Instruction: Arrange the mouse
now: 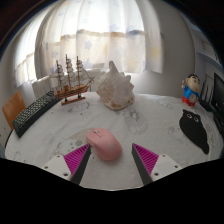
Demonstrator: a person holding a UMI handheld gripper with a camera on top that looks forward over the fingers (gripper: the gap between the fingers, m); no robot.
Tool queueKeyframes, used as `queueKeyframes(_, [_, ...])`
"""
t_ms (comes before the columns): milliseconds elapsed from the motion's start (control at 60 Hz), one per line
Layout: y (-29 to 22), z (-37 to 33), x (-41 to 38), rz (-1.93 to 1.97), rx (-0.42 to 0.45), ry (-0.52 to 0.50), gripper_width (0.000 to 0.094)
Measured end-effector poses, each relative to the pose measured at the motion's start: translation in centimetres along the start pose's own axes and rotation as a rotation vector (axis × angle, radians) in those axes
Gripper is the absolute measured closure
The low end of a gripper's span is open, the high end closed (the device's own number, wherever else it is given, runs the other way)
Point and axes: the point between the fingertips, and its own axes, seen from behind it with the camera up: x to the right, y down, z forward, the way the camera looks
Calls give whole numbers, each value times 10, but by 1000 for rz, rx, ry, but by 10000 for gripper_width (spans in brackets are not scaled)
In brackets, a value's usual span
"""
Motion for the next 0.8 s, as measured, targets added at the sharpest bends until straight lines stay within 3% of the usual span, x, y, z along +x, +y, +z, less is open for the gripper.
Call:
queueKeyframes(400, [-25, 54, 15, 41, -6, 16, 93])
queueKeyframes(533, [-24, 60, 5, 28, -9, -11, 268])
queueKeyframes(583, [-24, 61, 5, 1, -11, -3, 415])
queueKeyframes(800, [-52, 47, 8, -18, -34, -32, 466])
